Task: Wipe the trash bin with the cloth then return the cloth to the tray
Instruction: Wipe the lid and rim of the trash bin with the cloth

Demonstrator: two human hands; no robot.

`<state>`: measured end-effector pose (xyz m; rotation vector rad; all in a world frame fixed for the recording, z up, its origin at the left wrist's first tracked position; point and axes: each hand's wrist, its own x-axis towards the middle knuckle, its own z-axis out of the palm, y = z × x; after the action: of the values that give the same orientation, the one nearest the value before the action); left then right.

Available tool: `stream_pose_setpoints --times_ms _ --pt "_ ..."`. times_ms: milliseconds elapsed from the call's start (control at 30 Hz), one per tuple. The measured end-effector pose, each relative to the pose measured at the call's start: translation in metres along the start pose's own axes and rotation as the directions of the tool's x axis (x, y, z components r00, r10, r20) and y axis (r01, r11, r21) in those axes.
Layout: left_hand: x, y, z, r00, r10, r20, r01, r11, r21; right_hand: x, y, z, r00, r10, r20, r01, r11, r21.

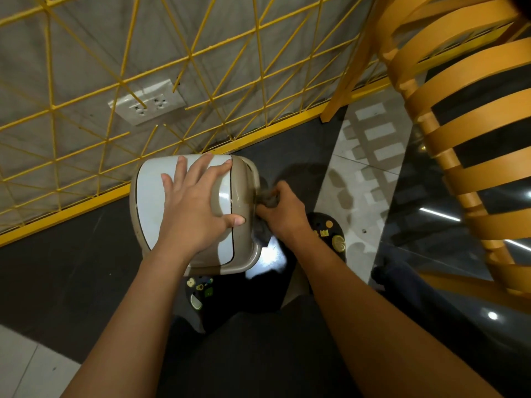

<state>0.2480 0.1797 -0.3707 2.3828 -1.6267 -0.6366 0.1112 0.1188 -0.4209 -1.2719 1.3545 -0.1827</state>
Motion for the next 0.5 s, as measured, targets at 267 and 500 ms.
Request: stream_pose_setpoints --times_ms 267,500 --pt "0.001 0.001 -0.001 1.0 -0.012 0.009 0.012 1.0 0.015 -0.045 0.034 0.022 0.995 0.083 -0.055 -0.08 0.996 0.044" --pt "0.0 0.001 -0.003 1.0 0.005 0.03 -0.005 1.0 0.011 -0.023 0.016 0.016 0.984 -0.116 -0.132 0.108 0.992 -0.065"
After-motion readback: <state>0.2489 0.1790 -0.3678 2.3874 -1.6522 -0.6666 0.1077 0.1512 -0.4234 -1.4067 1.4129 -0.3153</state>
